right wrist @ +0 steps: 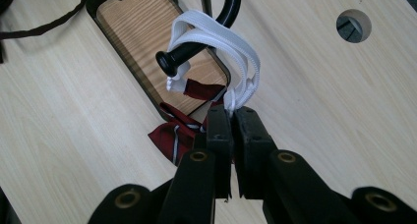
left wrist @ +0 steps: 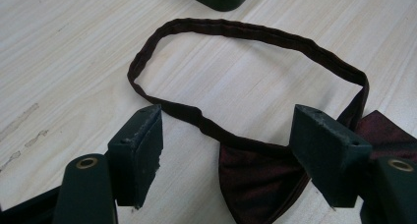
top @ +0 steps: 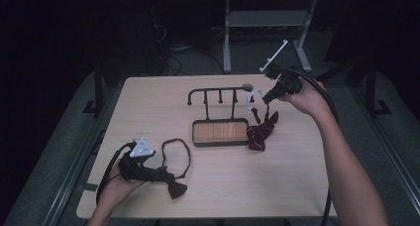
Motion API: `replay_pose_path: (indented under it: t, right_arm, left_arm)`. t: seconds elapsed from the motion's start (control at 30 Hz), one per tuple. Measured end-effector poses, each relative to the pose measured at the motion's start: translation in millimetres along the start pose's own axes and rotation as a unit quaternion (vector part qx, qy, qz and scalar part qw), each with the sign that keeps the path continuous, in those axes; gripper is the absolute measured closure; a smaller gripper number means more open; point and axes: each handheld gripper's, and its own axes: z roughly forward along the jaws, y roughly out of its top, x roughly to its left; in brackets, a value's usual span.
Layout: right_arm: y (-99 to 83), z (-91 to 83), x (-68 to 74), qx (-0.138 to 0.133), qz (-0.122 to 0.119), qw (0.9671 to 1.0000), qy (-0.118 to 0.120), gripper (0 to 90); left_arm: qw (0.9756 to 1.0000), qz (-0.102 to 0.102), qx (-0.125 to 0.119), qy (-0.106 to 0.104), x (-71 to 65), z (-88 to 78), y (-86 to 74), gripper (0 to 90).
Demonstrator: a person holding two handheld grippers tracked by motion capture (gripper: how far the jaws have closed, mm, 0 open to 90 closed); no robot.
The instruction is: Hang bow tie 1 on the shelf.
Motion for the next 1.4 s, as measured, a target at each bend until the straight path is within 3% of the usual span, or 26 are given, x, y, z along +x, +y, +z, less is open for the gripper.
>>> replay_pose_path:
  t: [0.53, 1.4]
  right_arm:
    - [-5.6, 4.1, 2.0, -0.009, -0.006, 0.9999, 0.011, 82.9]
    - [-32.4, 14.7, 9.4, -0.019, -0.013, 0.9988, 0.044, 65.9]
  left_arm:
    - [1.0000, 0.001, 0.001, 0.000, 0.7, 0.6, -0.4, 29.2]
    - [1.0000, 0.004, 0.008, -0.001, 0.2, 1.2, -0.4, 29.0]
